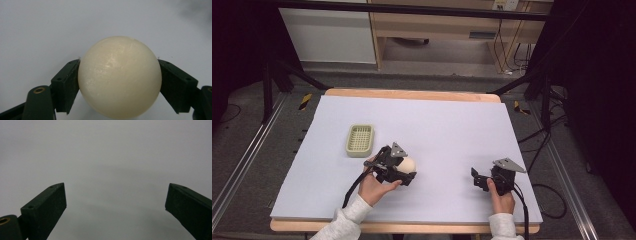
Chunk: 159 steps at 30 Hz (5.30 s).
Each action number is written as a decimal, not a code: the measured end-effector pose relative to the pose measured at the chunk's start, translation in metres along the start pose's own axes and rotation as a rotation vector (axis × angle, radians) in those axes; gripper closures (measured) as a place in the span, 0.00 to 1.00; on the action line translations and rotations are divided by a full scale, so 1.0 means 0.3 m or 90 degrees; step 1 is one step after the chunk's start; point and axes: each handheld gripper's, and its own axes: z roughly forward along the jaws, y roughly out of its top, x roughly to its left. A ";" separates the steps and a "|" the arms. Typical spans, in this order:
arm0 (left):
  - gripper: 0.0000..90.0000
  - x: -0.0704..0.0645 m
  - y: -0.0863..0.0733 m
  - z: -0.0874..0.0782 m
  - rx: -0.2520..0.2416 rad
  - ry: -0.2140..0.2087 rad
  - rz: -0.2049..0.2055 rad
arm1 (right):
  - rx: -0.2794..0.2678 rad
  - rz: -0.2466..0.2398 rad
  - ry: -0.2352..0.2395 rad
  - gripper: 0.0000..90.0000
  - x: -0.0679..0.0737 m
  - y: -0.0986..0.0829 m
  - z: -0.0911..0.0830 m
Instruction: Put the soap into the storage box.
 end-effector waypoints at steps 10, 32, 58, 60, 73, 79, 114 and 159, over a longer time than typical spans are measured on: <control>0.25 0.042 -0.008 -0.038 -0.009 0.013 -0.013 | 0.000 0.000 0.002 0.04 -0.002 0.000 0.000; 0.25 0.139 -0.036 -0.100 -0.031 0.043 -0.049 | 0.000 0.002 0.004 0.04 -0.003 0.000 -0.001; 0.25 0.254 -0.025 -0.135 -0.037 0.081 -0.089 | -0.001 0.001 0.005 0.04 -0.002 0.000 -0.001; 0.25 0.264 -0.026 -0.134 -0.039 0.084 -0.096 | -0.001 0.000 0.004 0.04 -0.002 0.000 -0.001; 0.26 0.322 -0.019 -0.132 -0.044 0.104 -0.118 | -0.001 0.001 0.006 0.04 -0.002 0.000 -0.001; 0.25 0.348 -0.015 -0.135 -0.047 0.119 -0.129 | 0.000 0.003 0.007 0.04 -0.002 0.000 -0.001; 0.25 0.495 -0.045 -0.121 -0.039 0.169 -0.188 | -0.001 0.000 0.007 0.04 -0.006 -0.001 0.001; 0.25 0.546 -0.104 -0.034 0.012 0.177 -0.199 | 0.000 0.000 0.007 0.04 -0.005 -0.001 0.001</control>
